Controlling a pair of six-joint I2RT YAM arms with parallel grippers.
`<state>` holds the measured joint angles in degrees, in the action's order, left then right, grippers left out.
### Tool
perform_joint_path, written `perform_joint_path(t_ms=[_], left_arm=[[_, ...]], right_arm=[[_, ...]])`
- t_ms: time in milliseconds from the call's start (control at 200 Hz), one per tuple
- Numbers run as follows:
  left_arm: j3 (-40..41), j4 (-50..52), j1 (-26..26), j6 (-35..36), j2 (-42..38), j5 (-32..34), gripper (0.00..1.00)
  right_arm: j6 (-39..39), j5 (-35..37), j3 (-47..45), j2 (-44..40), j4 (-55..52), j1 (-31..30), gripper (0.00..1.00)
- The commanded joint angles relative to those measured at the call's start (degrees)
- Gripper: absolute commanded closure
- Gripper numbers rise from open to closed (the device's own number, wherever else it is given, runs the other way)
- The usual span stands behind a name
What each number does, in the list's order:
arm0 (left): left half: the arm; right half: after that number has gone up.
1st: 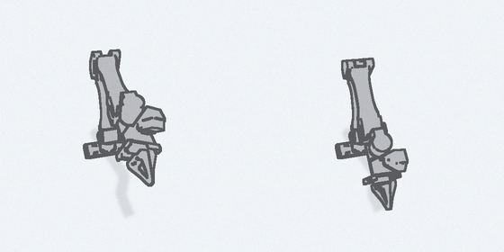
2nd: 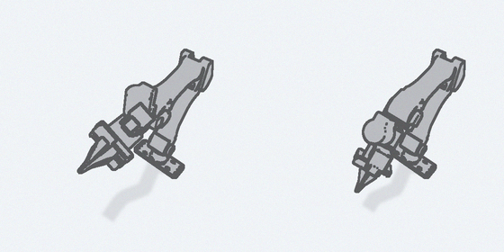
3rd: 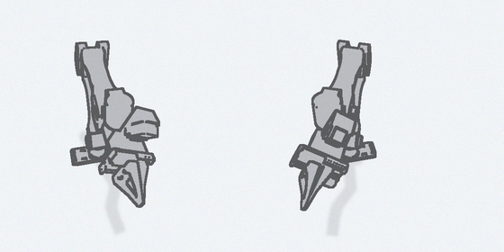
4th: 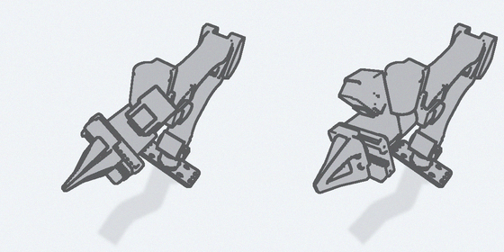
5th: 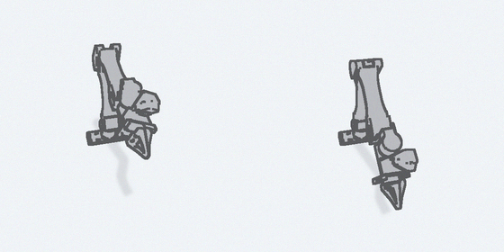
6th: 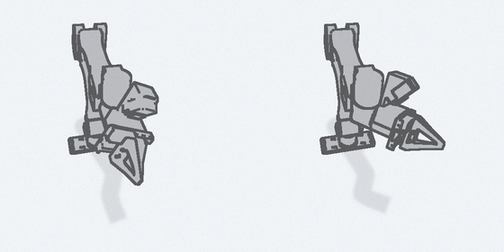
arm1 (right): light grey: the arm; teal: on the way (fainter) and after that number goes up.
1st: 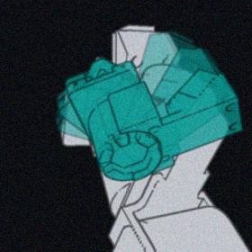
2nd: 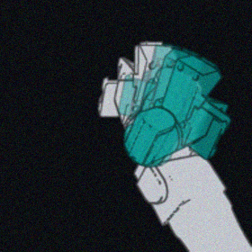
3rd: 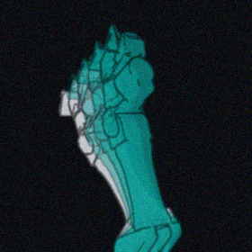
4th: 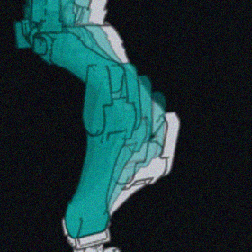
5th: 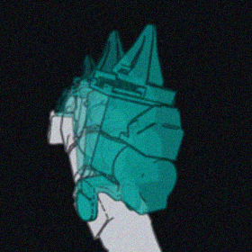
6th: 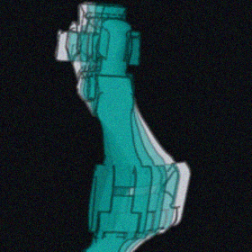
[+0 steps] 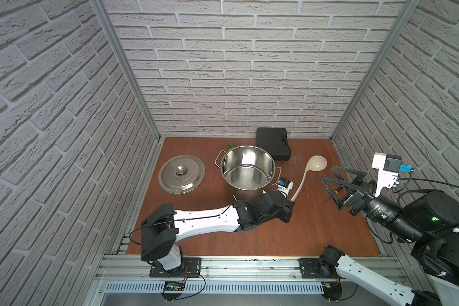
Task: Stir the soup with a spoon
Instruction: Place the spoon at the center of the board.
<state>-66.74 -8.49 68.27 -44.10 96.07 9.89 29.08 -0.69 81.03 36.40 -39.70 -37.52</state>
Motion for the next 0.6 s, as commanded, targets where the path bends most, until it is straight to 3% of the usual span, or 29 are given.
perform_joint_path(t_ms=[0, 170, 465, 525, 595], left_arm=[[-1.6, -15.5, 1.4, -6.6, 7.4, 3.0, 1.00], [-3.3, -23.6, 1.4, -13.9, 18.3, 1.8, 1.00], [0.8, -34.3, -1.1, -23.9, 25.3, 2.3, 1.00], [2.4, -37.4, -1.7, -26.6, 26.9, 0.6, 0.91], [3.9, -38.0, -1.7, -27.5, 27.2, -0.2, 0.58]], right_arm=[[2.3, 0.8, -0.1, -1.2, -0.6, -0.2, 0.00], [4.2, 1.1, 0.1, -3.3, -3.8, -0.2, 0.00], [6.5, 1.5, 0.0, -5.7, -8.2, -0.2, 0.00], [6.7, 1.6, -0.5, -6.1, -8.4, -0.2, 0.00], [6.7, 1.6, -0.7, -6.2, -8.7, -0.2, 0.00]])
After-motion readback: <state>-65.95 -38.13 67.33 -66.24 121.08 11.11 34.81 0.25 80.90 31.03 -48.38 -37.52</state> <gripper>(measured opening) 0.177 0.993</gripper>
